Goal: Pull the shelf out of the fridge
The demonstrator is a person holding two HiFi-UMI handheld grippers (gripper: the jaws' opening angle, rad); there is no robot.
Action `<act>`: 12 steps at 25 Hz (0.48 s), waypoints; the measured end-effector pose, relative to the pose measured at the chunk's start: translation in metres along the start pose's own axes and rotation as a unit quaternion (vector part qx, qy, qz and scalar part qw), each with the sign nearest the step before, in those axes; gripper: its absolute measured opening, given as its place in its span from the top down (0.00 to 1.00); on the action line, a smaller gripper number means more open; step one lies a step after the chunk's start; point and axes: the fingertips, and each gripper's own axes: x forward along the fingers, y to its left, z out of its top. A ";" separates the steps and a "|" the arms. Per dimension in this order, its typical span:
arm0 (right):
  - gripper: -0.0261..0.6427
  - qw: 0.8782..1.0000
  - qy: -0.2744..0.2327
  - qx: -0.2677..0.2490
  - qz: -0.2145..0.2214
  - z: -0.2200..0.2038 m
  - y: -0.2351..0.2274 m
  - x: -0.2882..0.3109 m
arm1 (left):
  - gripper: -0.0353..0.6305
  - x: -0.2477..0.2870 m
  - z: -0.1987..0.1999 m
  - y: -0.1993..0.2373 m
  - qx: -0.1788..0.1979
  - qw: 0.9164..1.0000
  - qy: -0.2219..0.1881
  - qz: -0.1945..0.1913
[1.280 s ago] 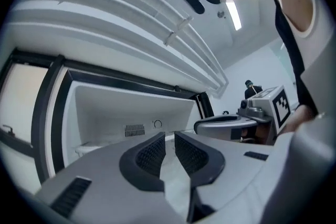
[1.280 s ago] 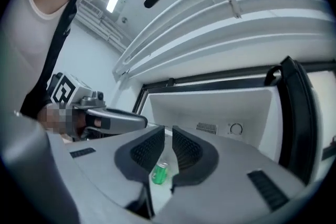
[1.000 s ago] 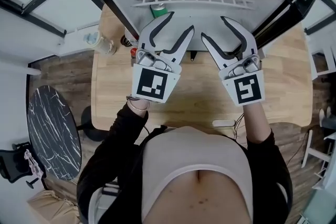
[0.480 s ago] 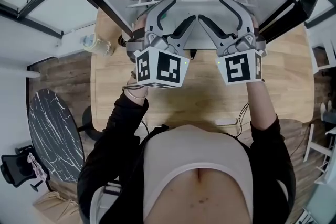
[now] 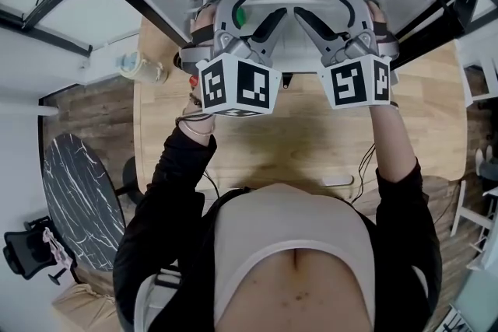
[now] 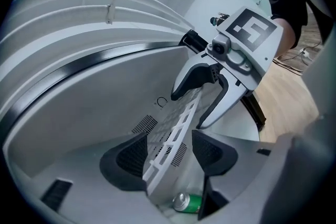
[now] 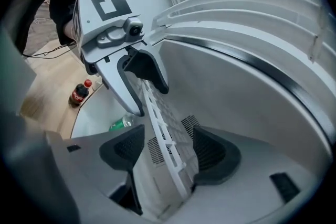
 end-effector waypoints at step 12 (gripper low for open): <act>0.52 0.997 0.034 -0.065 0.010 -0.009 0.007 0.021 | 0.57 0.015 -0.013 0.001 0.060 0.995 0.078 0.022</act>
